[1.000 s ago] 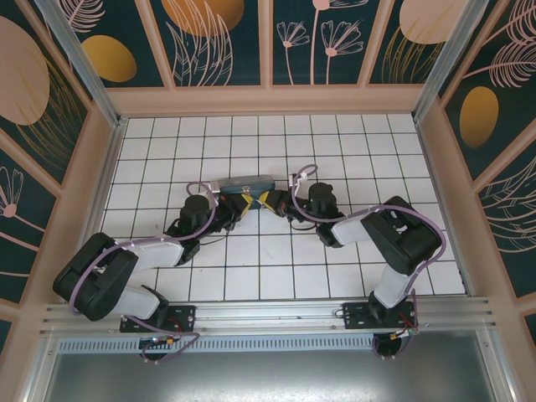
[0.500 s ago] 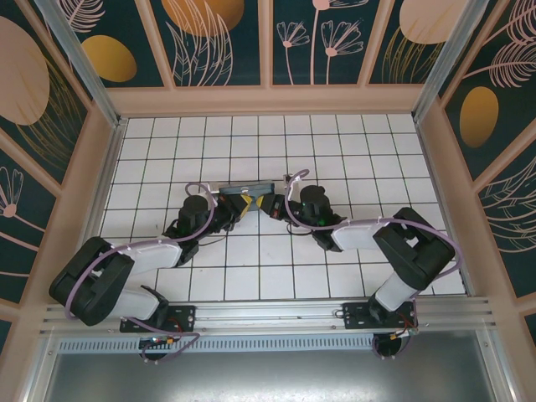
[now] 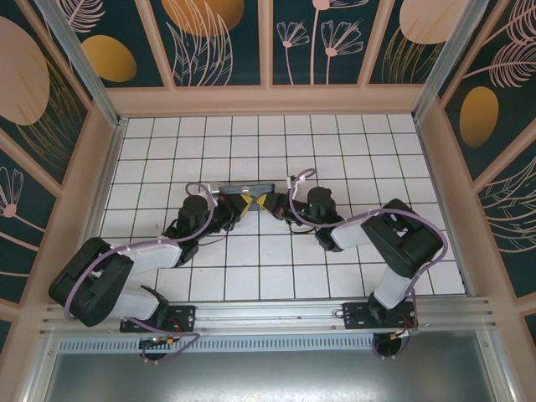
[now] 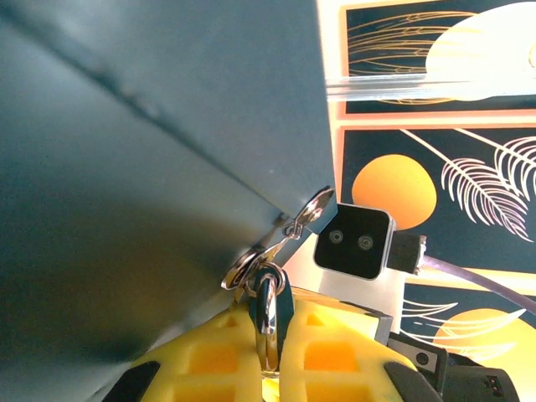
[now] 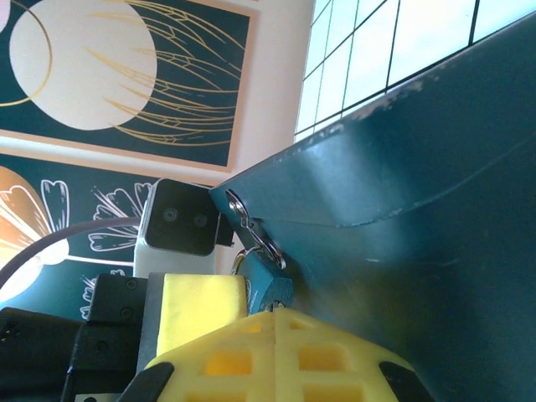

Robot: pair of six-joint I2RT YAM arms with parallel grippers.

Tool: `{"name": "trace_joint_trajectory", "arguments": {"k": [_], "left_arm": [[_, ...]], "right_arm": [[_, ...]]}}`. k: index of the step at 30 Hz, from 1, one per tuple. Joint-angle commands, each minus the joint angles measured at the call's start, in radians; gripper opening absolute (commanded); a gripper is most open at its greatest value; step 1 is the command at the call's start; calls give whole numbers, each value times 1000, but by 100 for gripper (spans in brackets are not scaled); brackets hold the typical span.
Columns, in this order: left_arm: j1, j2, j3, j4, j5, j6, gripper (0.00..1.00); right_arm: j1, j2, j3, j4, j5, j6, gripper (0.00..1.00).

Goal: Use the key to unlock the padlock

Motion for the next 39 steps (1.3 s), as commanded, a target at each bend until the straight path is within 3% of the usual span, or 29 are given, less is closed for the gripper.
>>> {"name": "trace_joint_trajectory", "arguments": {"k": [1,20,29,39], "left_arm": [[-56,-30,5,92,225,16,0],[-56,-78,7,39,254,83,0],[-55,-141,9,3,294,117,0],[-52,-171,-7,57,337,91,0]], "right_arm": [[-22,16,7,152,0,53,0],[-44,119,2,304,-68,205,0],[-23,64,64,73,-133,64,0],[-28,114,54,157,-203,114,0]]}}
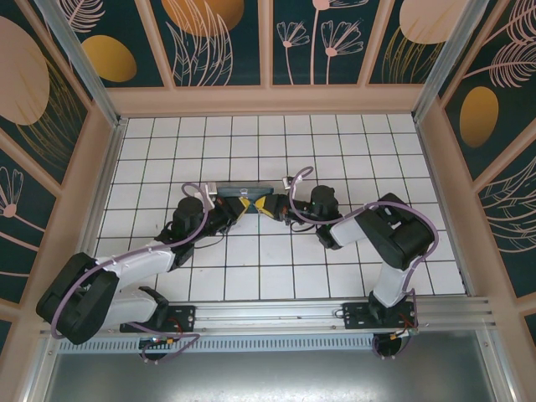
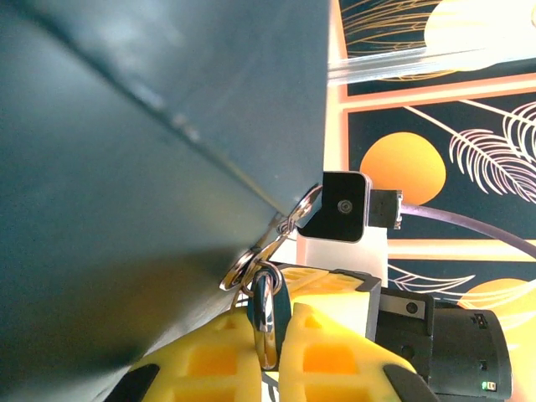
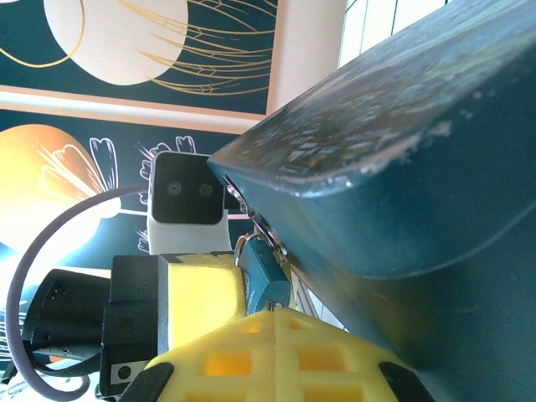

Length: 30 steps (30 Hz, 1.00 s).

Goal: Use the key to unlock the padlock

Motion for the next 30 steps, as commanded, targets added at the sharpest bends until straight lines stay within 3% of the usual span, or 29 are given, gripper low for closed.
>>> {"name": "trace_joint_trajectory", "arguments": {"k": [1,8,15,18,22,30], "left_arm": [[-52,-40,9,194,318,-13,0],[-49,-13,-4,288,337,-51,0],[-47,5,-13,325,325,-86,0],[-47,8,-19,338,319,-98,0],[-47,9,-19,337,318,-95,0],[-48,14,-31,331,319,-75,0]], "right_arm": [[4,41,34,34,4,5,0],[-9,22,33,-7,-7,-40,0],[29,-98,122,-437,99,-322,0],[45,-119,153,-529,138,-382,0],[31,-110,134,-467,125,-339,0],[-24,-21,82,-96,11,-95,0]]}}
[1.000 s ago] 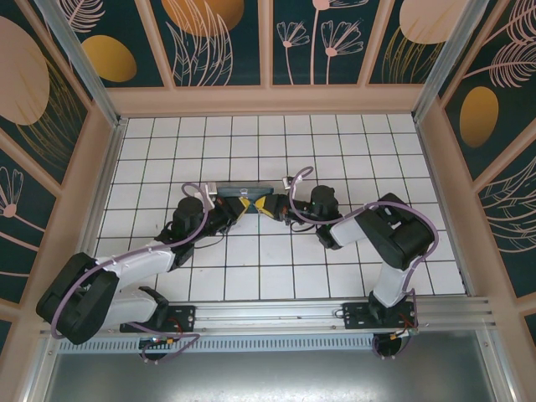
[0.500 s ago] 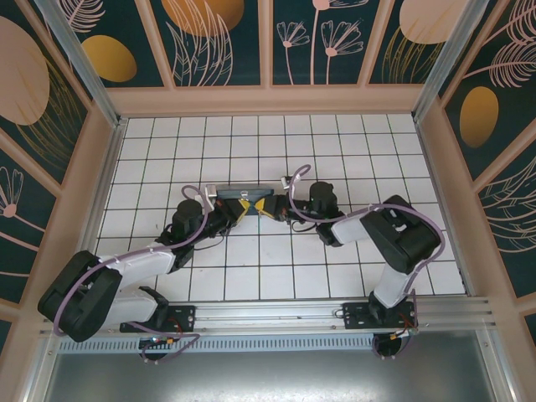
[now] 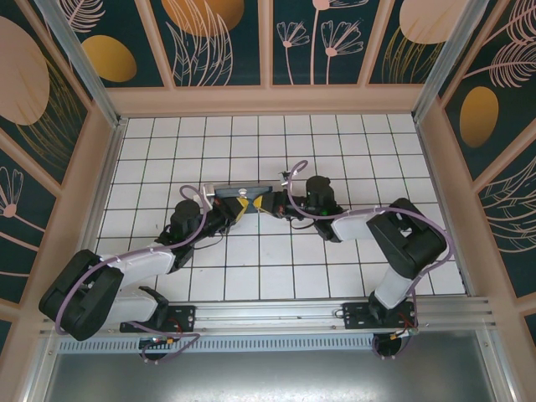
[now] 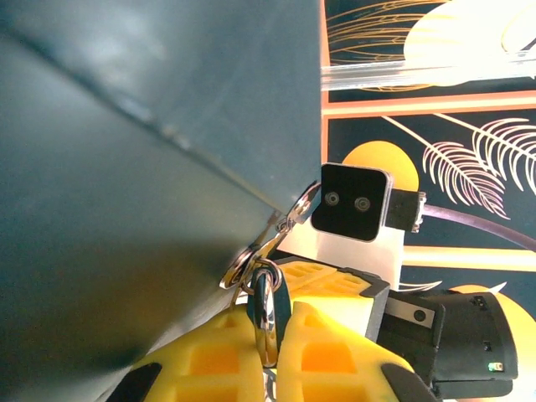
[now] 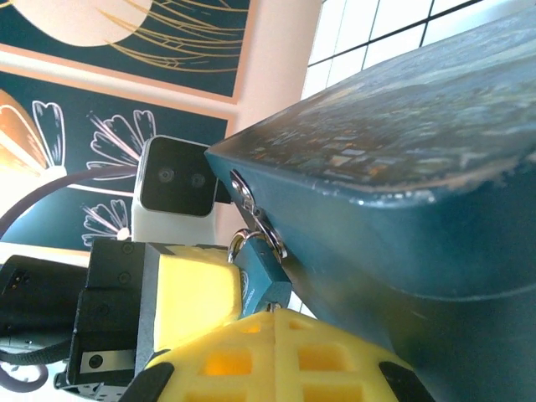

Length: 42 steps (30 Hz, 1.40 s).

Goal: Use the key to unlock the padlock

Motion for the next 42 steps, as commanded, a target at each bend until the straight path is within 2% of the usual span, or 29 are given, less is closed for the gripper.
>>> {"name": "trace_joint_trajectory", "arguments": {"k": [1,9,14,16,19,23,26,30,35,37,39,42], "left_arm": [[-64,-13,10,207,300,9,0],[-64,-24,5,198,303,23,0],[-64,-28,2,194,302,25,0],[-64,-30,2,194,300,25,0],[-65,-30,0,201,296,18,0],[-64,-26,-4,228,285,1,0],[-64,-15,-4,255,285,-11,0],[-64,-9,-3,267,286,-15,0],[-65,-10,-12,280,273,-26,0],[-64,-10,-17,291,265,-35,0],[-65,-10,-19,294,257,-44,0],[-65,-10,-26,303,237,-62,0]], "right_arm": [[-20,80,3,247,22,143,0],[-41,209,11,520,-26,368,0],[-51,219,34,511,-45,376,0],[-50,200,49,426,-54,326,0],[-39,137,83,174,-49,153,0],[-14,63,152,-172,16,-93,0],[-3,46,180,-262,49,-182,0],[-3,67,176,-177,29,-152,0],[-11,149,137,193,-37,118,0],[-5,172,136,273,-47,172,0],[4,148,154,141,-28,88,0],[37,82,228,-219,66,-165,0]]}}
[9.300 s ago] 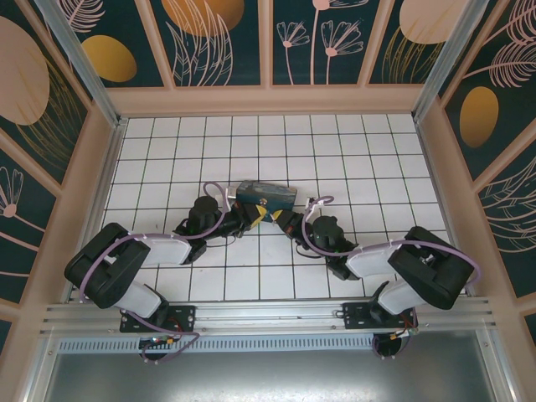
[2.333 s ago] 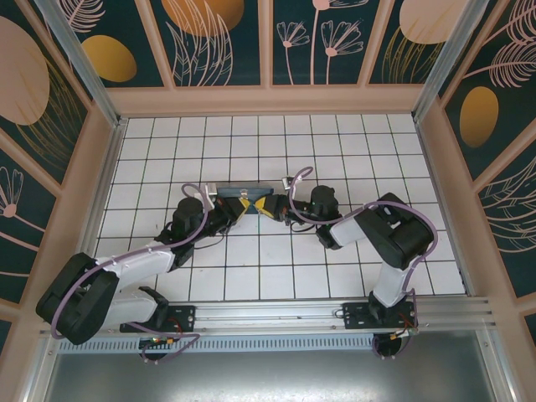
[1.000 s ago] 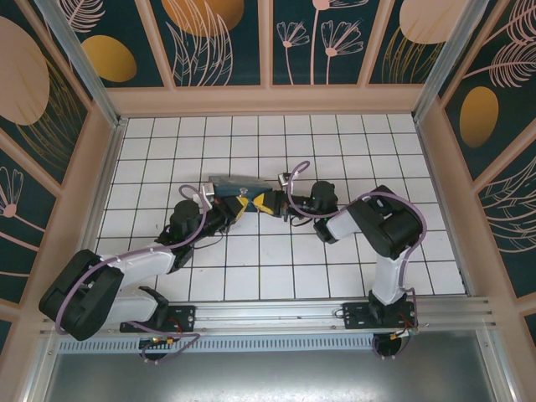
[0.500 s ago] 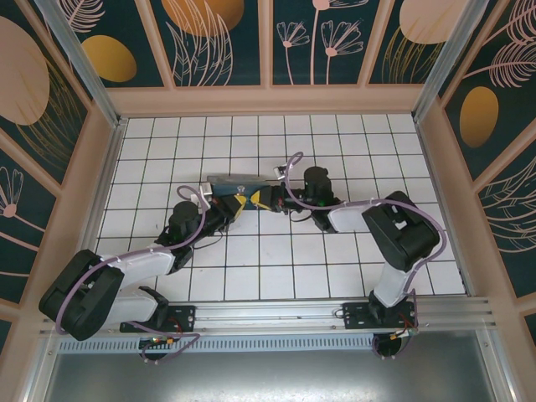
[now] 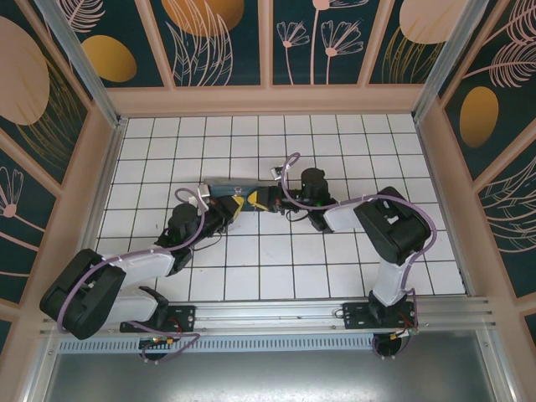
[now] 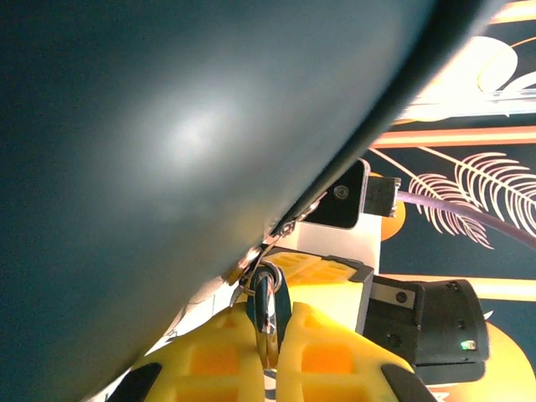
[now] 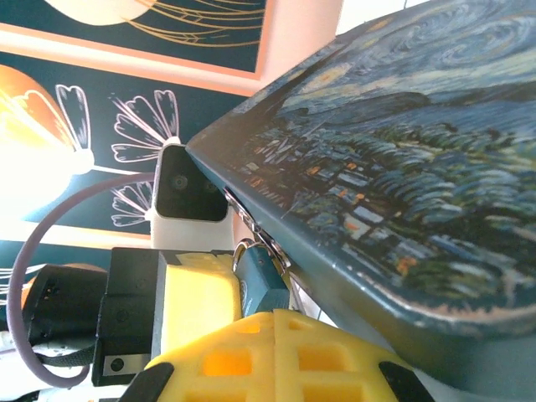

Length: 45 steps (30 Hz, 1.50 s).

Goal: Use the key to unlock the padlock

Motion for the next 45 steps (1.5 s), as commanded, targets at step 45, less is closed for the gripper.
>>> {"name": "trace_joint_trajectory", "arguments": {"k": [45], "left_arm": [[-70,-47,6,194,304,8,0]], "right_arm": [[-30,92,22,249,82,181,0]]}}
